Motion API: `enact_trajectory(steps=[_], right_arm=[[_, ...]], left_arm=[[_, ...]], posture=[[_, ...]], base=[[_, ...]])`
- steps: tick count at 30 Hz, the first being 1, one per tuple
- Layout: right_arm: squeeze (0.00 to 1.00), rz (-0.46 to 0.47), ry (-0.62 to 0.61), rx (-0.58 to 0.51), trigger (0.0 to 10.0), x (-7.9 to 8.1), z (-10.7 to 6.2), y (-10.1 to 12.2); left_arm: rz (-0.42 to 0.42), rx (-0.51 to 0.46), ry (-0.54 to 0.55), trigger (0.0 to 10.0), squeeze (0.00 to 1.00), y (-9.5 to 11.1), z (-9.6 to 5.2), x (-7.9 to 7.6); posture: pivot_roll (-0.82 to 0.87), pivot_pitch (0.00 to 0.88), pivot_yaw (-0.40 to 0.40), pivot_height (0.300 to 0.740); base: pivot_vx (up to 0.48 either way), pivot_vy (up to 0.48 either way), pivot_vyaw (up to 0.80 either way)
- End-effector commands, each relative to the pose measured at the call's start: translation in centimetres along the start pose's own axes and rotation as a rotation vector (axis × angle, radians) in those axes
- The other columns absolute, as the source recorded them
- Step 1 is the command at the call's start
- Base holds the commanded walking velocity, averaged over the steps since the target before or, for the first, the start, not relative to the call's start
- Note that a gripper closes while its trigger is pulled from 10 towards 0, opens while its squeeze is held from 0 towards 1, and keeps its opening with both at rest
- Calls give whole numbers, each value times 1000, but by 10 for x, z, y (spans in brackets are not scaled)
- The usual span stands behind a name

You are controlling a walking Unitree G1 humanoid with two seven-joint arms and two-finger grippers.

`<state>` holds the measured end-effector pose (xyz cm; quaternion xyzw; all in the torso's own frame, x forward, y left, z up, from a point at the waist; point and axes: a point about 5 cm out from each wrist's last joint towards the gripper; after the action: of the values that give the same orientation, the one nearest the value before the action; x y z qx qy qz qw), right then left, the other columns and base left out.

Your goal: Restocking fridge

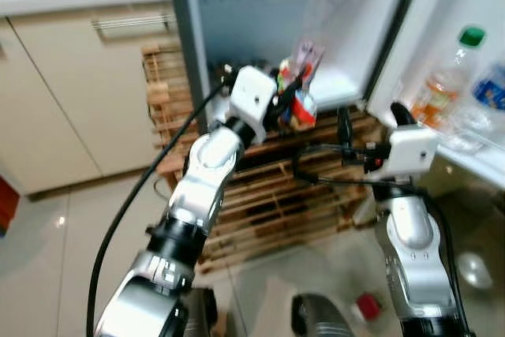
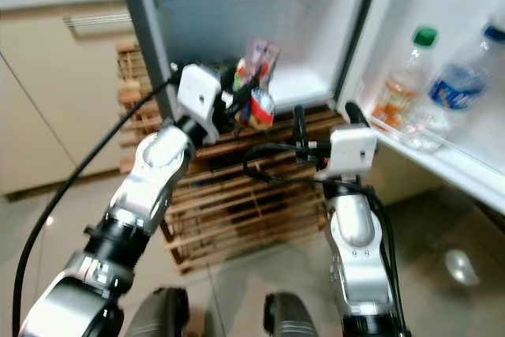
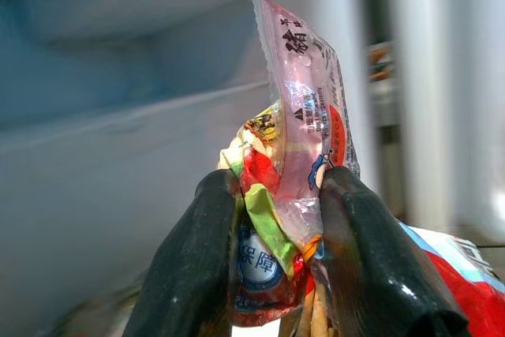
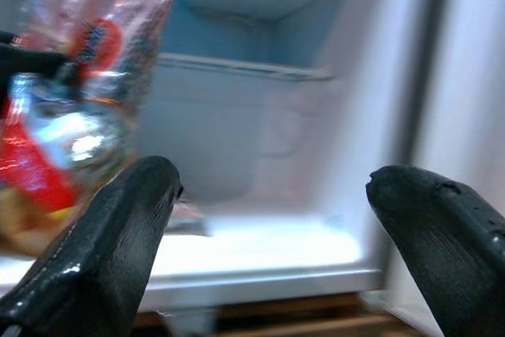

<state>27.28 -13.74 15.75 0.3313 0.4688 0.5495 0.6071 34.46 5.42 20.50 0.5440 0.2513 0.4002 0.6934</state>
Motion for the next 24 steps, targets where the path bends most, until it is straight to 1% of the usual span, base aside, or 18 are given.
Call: enact_trajectory(steps=[1, 2, 5, 7, 8, 10, 12, 13, 14, 15, 16, 17, 18, 20, 21, 22, 24], right_arm=[[0, -26, 4, 19, 10000, -6, -1, -2], [0, -27, 7, 22, 10000, -5, -1, -3], [0, -30, 34, 29, 10000, -4, -1, -3], [0, -34, 54, 40, 10000, -3, -3, -6], [0, -38, 62, 50, 10000, -3, -5, -8], [0, -39, 63, 53, 10000, -3, -6, -9], [0, -40, 66, 64, 10000, -3, -8, -10], [0, -39, 67, 67, 10000, -3, -9, -11], [0, -38, 69, 75, 10000, -3, -11, -12], [0, -38, 69, 75, 10000, -3, -11, -12], [0, -37, 70, 78, 10000, -2, -12, -12], [0, -37, 73, 83, 10000, -1, -13, -13], [0, -37, 74, 84, 10000, -1, -14, -12], [0, -36, 74, 88, 10000, -1, -16, -13], [0, -36, 74, 92, 10000, -1, -17, -13], [0, -36, 74, 92, 10000, -1, -17, -13], [0, -37, 75, 95, 10000, -1, -19, -13]], left_arm=[[-51, 18, -2, 10000, 0, 0, 7, -3], [-65, 22, 0, 10000, 0, -1, 8, -4], [-57, 27, -6, 10000, 0, -1, 12, -6], [-61, 27, -8, 10000, 0, 1, 18, -6], [-80, 24, -3, 10000, 0, 4, 23, -5], [-92, 22, 0, 10000, 0, 5, 25, -4], [-181, -1, -2, 10000, 0, 15, 34, -6], [-213, -13, -8, 10000, 0, 19, 37, -7], [-237, -33, -30, 10000, 0, 26, 42, -15], [-237, -33, -30, 10000, 0, 26, 42, -15], [-243, -39, -31, 10000, 0, 28, 44, -19], [-263, -44, -32, 10000, 0, 32, 48, -27], [-269, -48, -36, 10000, 0, 33, 49, -29], [-283, -98, -51, 10000, 0, 43, 49, -35], [-297, -140, -80, 10000, 0, 53, 50, -41], [-297, -140, -80, 10000, 0, 53, 50, -41], [-300, -170, -104, 10000, 0, 63, 51, -45]], posture=[[-154, 0, 34, 635], [-154, 0, 34, 635], [-154, 0, 30, 635], [-154, 0, 29, 635], [-156, 0, 32, 635], [-156, 0, 32, 635], [-161, 0, 38, 635], [-163, 0, 40, 635], [-166, 0, 44, 635], [-166, 0, 44, 635], [-170, 0, 48, 635], [-177, 0, 53, 635], [-177, 0, 53, 635], [-181, 0, 53, 635], [-182, 0, 53, 635], [-182, 0, 53, 635], [-183, 0, 53, 635]], base=[[472, 0, 0], [472, 0, 0], [472, 0, 0], [472, 0, 0], [472, 0, 0], [472, 0, 0], [472, 0, 0], [472, 0, 0], [472, 0, 0], [472, 0, 0], [472, 0, 0], [0, 0, 0], [0, 0, 0], [0, 0, 0], [0, 0, 0], [0, 0, 0], [0, 0, 0]])
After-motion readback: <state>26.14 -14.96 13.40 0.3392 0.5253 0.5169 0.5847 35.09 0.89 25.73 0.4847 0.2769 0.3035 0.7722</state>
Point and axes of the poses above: a point about 5 cm out from each wrist's last joint towards the gripper, its own z axis pointing out of the wrist towards the gripper, its own y axis along the axis of the wrist's last joint, x = y × z, and after that the axes turned 8 degrees about -z, right-handed
